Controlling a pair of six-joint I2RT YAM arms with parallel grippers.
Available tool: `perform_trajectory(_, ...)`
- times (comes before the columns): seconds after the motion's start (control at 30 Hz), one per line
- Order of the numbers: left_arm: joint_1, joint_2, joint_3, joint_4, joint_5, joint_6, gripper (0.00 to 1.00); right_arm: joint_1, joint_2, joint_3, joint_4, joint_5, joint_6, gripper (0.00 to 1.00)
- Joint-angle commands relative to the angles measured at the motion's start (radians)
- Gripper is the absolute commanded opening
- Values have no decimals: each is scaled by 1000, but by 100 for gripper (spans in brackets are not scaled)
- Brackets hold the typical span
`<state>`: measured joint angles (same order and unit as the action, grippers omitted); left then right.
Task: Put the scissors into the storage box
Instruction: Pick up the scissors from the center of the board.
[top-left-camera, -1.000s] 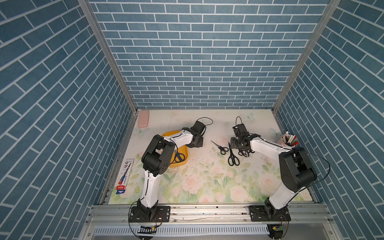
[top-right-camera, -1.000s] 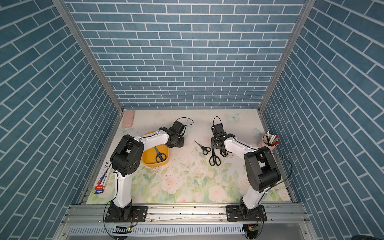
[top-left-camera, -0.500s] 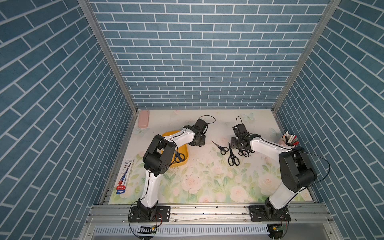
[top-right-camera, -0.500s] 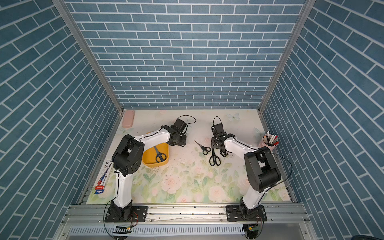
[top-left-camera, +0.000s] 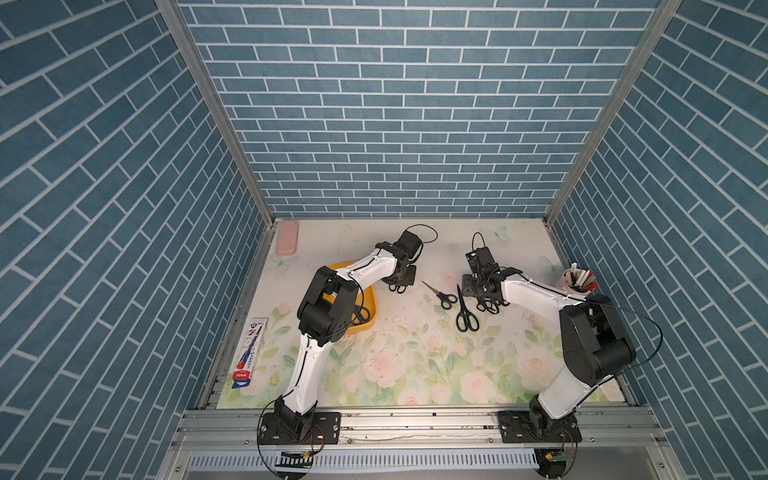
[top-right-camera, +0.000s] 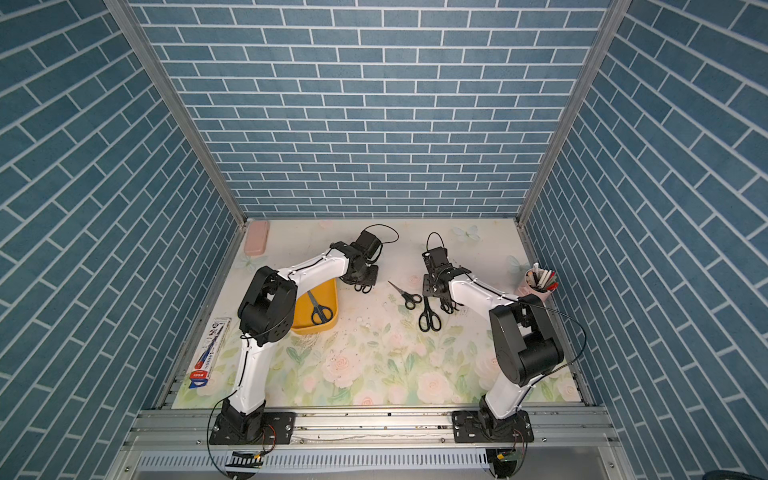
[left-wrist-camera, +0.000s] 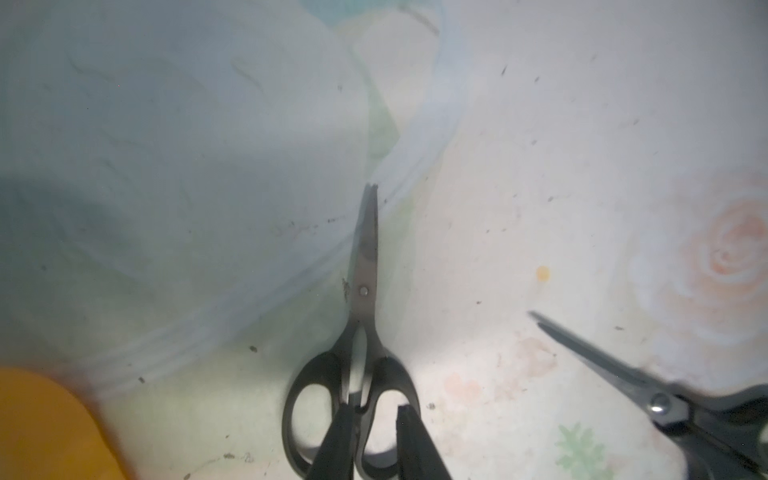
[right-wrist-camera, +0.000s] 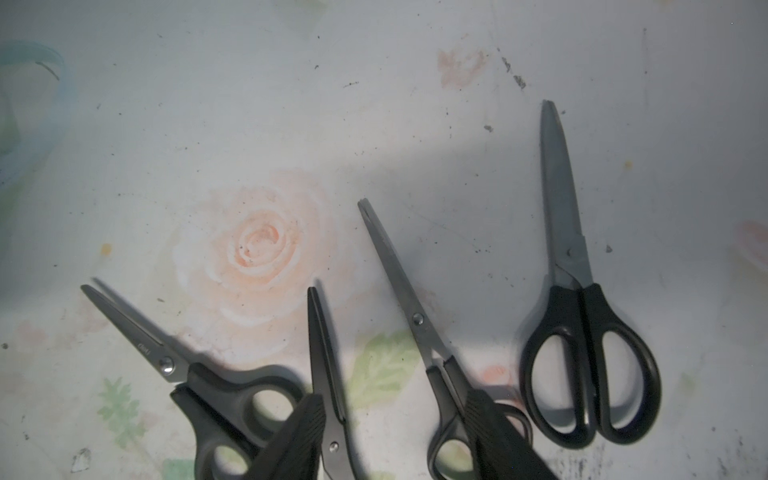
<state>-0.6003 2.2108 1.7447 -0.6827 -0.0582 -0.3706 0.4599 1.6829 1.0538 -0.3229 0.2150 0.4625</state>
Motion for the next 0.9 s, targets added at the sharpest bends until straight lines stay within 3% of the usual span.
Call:
perform_trajectory(0.0, -9, 30, 49, -109, -31, 13, 27, 2, -26, -1, -24, 26, -30, 59)
perform_trajectory(0.3, -9, 146, 198, -218, -66, 27, 27, 2, -30, -2, -31, 39, -33, 59)
perform_trajectory(0.87, -5, 84, 161, -200, -38, 21, 33, 2, -9, -3, -28, 53, -45, 59)
